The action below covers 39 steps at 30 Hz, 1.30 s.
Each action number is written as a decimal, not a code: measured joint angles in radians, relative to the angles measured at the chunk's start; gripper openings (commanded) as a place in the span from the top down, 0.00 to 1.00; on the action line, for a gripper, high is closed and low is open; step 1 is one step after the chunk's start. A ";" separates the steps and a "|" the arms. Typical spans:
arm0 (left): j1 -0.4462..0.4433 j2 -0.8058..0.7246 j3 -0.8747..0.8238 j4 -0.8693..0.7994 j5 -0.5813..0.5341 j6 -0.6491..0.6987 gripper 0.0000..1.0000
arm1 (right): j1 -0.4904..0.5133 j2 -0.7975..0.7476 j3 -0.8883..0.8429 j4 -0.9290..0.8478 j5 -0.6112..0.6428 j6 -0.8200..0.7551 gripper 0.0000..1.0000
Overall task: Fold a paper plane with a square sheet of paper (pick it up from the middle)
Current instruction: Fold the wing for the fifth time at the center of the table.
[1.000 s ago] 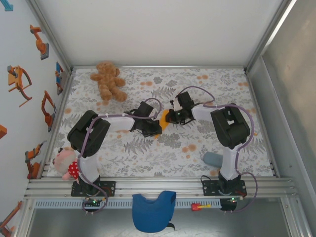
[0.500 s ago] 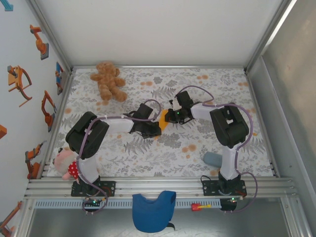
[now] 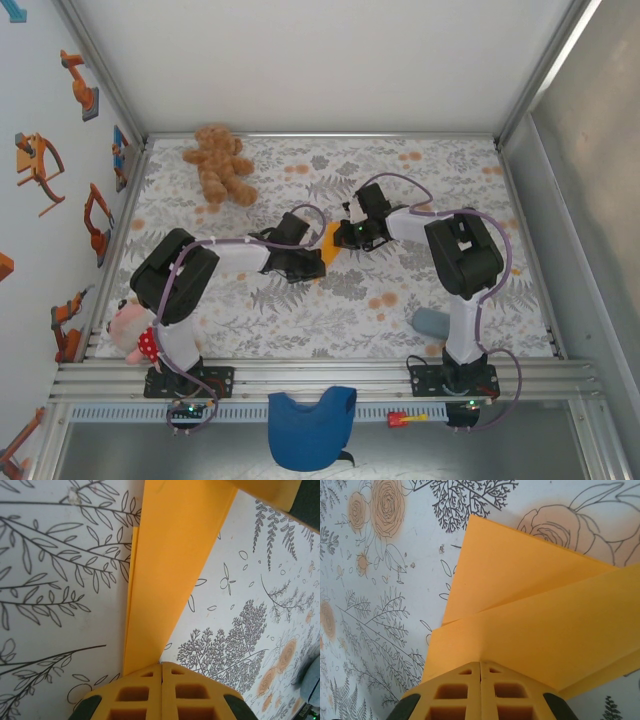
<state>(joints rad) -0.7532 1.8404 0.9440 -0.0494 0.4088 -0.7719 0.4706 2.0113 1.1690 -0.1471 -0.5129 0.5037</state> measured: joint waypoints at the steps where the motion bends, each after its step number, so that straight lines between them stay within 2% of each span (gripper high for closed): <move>1: 0.000 -0.002 -0.003 0.002 0.000 0.000 0.95 | 0.000 0.000 0.001 -0.002 0.000 0.000 0.97; 12: -0.008 -0.061 -0.099 0.069 -0.003 -0.032 0.95 | 0.000 0.002 0.004 -0.005 -0.001 0.000 0.97; 18: -0.025 -0.160 -0.145 -0.035 0.001 -0.043 0.93 | 0.000 -0.001 0.000 0.000 -0.003 0.010 0.97; 23: -0.024 -0.229 -0.103 -0.051 -0.027 -0.043 0.93 | 0.000 -0.006 -0.011 0.019 -0.005 0.027 0.97; 27: -0.004 -0.194 -0.053 -0.010 -0.030 -0.046 0.94 | 0.000 -0.010 -0.023 0.034 -0.010 0.041 0.97; 32: 0.019 -0.058 0.036 0.034 -0.027 -0.053 0.95 | 0.000 -0.013 -0.029 0.045 -0.011 0.049 0.98; 39: 0.039 0.048 0.075 0.058 -0.024 -0.066 0.96 | 0.000 -0.014 -0.029 0.047 -0.014 0.056 0.98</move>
<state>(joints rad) -0.7147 1.8885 1.0187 0.0082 0.3851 -0.8379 0.4706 1.9976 1.1404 -0.1005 -0.5266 0.5602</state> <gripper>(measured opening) 0.054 0.049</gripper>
